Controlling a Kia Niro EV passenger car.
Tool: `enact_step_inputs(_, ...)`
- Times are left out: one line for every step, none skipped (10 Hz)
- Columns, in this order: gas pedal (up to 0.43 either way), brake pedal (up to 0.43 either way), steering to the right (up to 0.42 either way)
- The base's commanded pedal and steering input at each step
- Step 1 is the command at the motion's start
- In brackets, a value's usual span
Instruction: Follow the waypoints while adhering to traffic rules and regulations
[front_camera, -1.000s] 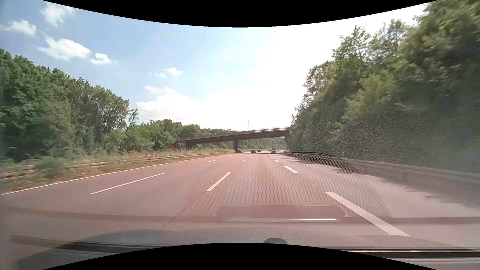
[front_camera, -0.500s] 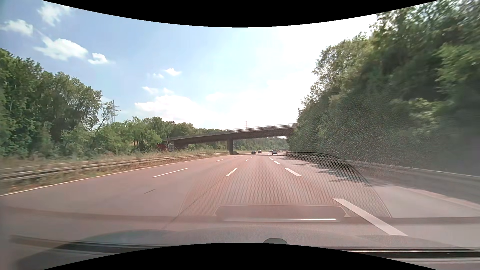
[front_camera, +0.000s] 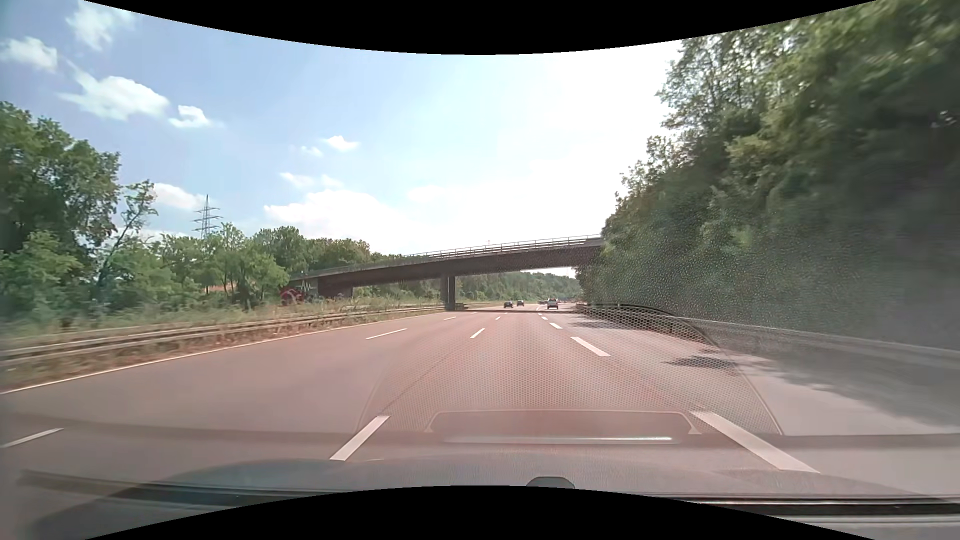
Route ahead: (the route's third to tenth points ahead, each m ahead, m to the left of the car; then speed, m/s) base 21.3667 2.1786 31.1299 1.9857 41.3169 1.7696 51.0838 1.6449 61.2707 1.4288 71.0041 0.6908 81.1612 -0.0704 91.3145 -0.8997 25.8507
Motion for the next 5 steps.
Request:
enact_step_inputs(0.339,0.0,0.001)
enact_step_inputs(0.339,0.0,0.002)
enact_step_inputs(0.339,0.0,0.002)
enact_step_inputs(0.339,0.0,0.003)
enact_step_inputs(0.339,0.0,0.003)
